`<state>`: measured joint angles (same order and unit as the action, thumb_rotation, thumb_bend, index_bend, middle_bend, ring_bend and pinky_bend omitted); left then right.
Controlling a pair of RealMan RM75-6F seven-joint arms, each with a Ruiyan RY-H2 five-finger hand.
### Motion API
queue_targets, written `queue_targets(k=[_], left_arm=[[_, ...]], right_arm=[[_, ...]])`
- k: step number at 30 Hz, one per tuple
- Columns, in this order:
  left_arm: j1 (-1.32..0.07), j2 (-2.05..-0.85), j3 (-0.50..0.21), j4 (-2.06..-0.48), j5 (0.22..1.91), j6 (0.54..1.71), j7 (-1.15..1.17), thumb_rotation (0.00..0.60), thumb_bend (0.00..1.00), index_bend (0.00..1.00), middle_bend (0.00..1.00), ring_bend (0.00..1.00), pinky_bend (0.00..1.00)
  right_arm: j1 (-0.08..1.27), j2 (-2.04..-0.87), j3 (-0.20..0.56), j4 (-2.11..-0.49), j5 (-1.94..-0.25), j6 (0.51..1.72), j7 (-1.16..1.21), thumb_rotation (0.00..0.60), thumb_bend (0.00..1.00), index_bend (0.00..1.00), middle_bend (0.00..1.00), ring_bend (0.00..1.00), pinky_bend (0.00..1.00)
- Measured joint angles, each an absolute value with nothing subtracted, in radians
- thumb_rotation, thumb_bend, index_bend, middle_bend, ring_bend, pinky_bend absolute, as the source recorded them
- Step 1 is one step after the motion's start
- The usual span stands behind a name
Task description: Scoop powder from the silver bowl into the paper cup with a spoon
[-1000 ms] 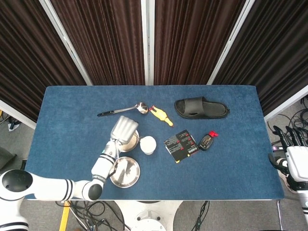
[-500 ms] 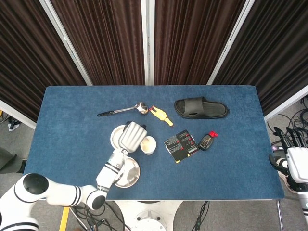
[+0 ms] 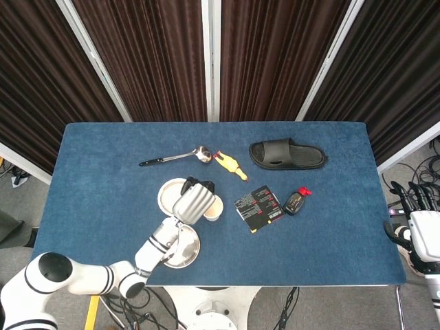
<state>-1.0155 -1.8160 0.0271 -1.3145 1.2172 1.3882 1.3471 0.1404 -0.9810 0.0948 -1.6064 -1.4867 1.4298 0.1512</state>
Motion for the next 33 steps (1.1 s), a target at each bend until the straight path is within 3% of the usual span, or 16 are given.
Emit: queue_targets(k=[7,17,25,33], left_arm=[[-0.985,-1.790,-0.018,-1.357,1.205,1.365,1.256,0.600,0.56,0.64,0.97,0.95,1.00],[-0.902,-1.656,-0.083,-1.495,1.182,1.291,0.852,0.600,0.56,0.64,0.97,0.95,1.00],[-0.833,-1.539,-0.044,-1.553,1.240,1.187,0.493,0.600,0.56,0.64,0.97,0.95,1.00],[-0.791,-1.475,0.060,-1.532,1.438,1.089,0.298,0.600,0.56,0.64,0.96,0.95,1.00]], right_arm=[[0.134,-0.978,0.093,-1.606,-1.486,1.434,0.156,0.600,0.28,0.05,0.21,0.00,0.04],[0.137,-0.980,0.094,-1.610,-1.492,1.434,0.153,0.600,0.28,0.05,0.21,0.00,0.04],[0.140,-0.977,0.094,-1.623,-1.491,1.430,0.138,0.600,0.28,0.05,0.21,0.00,0.04],[0.144,-0.978,0.094,-1.637,-1.490,1.424,0.123,0.600,0.28,0.05,0.21,0.00,0.04]])
